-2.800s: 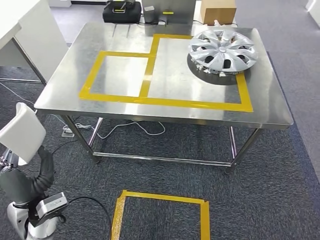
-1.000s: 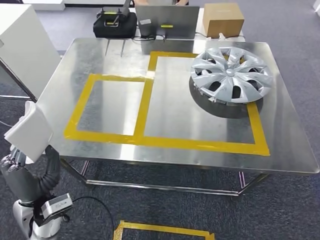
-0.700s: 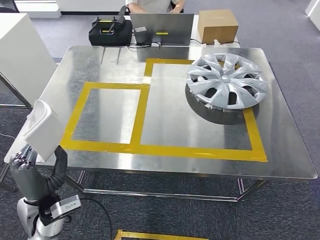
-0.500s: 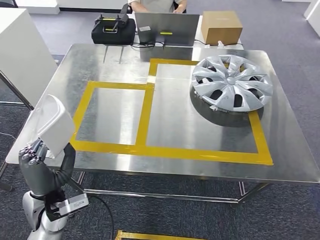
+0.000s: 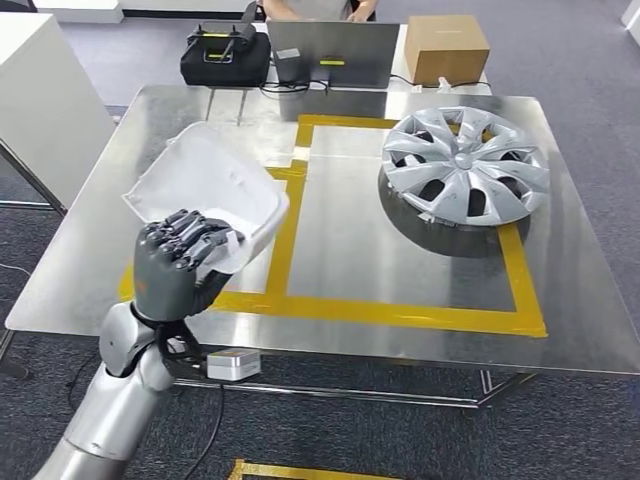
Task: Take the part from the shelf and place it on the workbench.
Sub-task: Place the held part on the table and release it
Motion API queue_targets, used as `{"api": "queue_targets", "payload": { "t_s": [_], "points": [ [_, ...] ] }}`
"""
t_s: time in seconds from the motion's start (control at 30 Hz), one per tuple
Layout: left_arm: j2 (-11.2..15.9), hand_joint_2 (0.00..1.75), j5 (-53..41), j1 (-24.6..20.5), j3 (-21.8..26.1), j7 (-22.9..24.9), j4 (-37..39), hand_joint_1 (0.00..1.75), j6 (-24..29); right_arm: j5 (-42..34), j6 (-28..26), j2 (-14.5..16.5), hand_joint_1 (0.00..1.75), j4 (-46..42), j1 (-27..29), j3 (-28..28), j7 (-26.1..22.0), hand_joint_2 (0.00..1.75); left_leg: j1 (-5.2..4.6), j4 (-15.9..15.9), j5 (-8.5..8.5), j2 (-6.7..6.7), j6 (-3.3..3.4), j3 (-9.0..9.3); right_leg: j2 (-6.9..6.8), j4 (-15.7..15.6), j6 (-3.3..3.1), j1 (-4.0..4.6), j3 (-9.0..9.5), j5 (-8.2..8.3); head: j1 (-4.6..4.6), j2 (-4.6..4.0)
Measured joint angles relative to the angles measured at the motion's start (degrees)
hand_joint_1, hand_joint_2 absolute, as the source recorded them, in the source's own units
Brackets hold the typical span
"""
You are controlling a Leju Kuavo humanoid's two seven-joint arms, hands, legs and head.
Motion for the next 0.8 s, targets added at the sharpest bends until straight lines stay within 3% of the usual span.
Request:
{"api": "queue_targets", "payload": {
  "t_s": [0.1,0.17,0.2,0.23,0.3,0.33,0.37,0.5,0.57,0.63,0.67,0.7,0.73,0.8],
  "points": [
    [0.87,1.75,-2.19,-6.33,-5.83,3.43,5.25,1.75,-0.04,0.91,0.45,-0.17,0.0,0.0,-0.32,0.26,-0.02,0.0,0.21,9.36,-4.52,0.12,-0.67,-4.18,-0.07,-0.13,-0.68,-0.15,0.15,0.01,-0.14,0.0],
    [1.36,1.75,-2.86,-9.74,-9.76,4.89,9.2,1.75,-0.35,1.44,0.58,-0.25,0.0,0.0,-0.3,0.45,0.05,0.0,0.28,14.62,-5.74,0.13,-0.75,-6.88,-0.02,-0.12,-0.76,-0.15,0.27,-0.08,-0.13,0.0],
    [1.5,1.75,-3.05,-11.39,-11.75,5.56,11.11,1.75,-0.55,1.72,0.69,-0.28,0.0,0.0,-0.28,0.49,0.13,0.0,0.29,14.28,-4.69,0.13,-0.65,-6.92,0.03,-0.11,-0.76,-0.14,0.38,-0.14,-0.15,0.0],
    [1.56,1.75,-3.55,-13.14,-13.75,6.31,13.01,1.75,-0.69,2.02,0.79,-0.3,0.0,0.0,-0.28,0.56,0.25,0.0,0.28,11.72,-2.68,0.12,-0.46,-5.92,0.09,-0.1,-0.71,-0.14,0.57,-0.23,-0.14,0.0],
    [1.47,1.75,-5.78,-16.68,-17.46,7.99,16.42,1.75,-0.63,2.64,0.99,-0.31,0.0,0.01,-0.32,0.83,0.56,0.0,0.12,4.14,1.34,0.11,0.07,-2.65,0.18,-0.09,-0.42,-0.06,0.86,-0.47,-0.11,0.0],
    [1.29,1.75,-7.55,-18.49,-19.2,8.93,18.2,1.75,-0.55,2.99,1.11,-0.31,0.0,0.01,-0.37,1.0,0.79,0.0,-0.01,1.14,2.21,0.1,0.31,-1.37,0.22,-0.06,-0.17,-0.01,0.84,-0.55,-0.11,0.0],
    [1.02,1.75,-9.43,-20.19,-20.93,9.82,20.17,1.75,-0.55,3.35,1.28,-0.31,0.0,0.01,-0.45,1.17,1.04,0.0,-0.15,-0.47,2.35,0.07,0.49,-0.72,0.23,-0.07,0.11,0.0,0.73,-0.57,-0.07,0.0],
    [-0.91,1.75,-14.58,-25.55,-26.91,12.59,28.12,1.75,-1.68,4.3,2.02,-0.32,0.0,0.0,-0.61,1.68,1.5,0.0,-0.09,-1.94,2.18,-0.04,1.4,-0.16,0.12,0.52,1.42,-0.16,0.11,-1.25,-0.03,0.0],
    [-2.28,1.75,-15.71,-27.67,-29.2,13.63,31.88,1.75,-2.39,4.63,2.14,-0.33,0.0,0.0,-0.68,1.97,1.24,0.0,0.18,-2.36,2.35,0.03,1.86,0.09,0.1,5.38,1.87,-0.27,-2.54,-3.71,0.08,0.0],
    [-3.42,1.75,-17.29,-29.37,-31.35,15.03,35.85,1.75,-3.15,4.9,2.17,-0.32,0.0,0.01,-0.71,2.24,0.98,0.0,0.21,-2.35,2.29,0.12,2.09,0.09,0.06,12.94,2.28,-0.38,-6.71,-6.44,0.12,0.0],
    [-3.83,1.75,-18.43,-30.0,-32.43,15.96,37.77,1.75,-3.6,4.99,2.19,-0.31,0.0,0.02,-0.66,2.34,0.93,0.0,0.22,-2.34,2.23,0.15,2.12,0.11,0.04,15.28,2.47,-0.44,-8.21,-6.74,0.09,0.0],
    [-4.09,1.75,-19.72,-30.58,-33.5,17.01,39.58,1.75,-4.13,5.1,2.2,-0.31,0.0,0.02,-0.6,2.41,0.9,0.0,0.24,-2.31,2.18,0.15,2.1,0.15,0.02,15.52,2.63,-0.54,-8.76,-5.93,0.11,0.0],
    [-4.26,1.75,-20.87,-31.17,-34.51,18.05,41.3,1.75,-4.78,5.22,2.2,-0.31,0.0,0.01,-0.56,2.45,0.88,0.0,0.29,-2.26,2.08,0.12,2.02,0.21,-0.02,13.42,2.74,-0.68,-8.12,-4.07,0.11,0.0],
    [-4.46,1.75,-21.97,-32.65,-36.14,19.86,44.55,1.75,-6.59,5.44,2.21,-0.29,0.0,0.01,-0.59,2.49,0.88,0.0,0.28,-1.97,1.73,0.05,1.56,0.27,-0.12,5.69,2.99,-0.95,-4.66,0.01,0.16,0.0]
  ]
}}
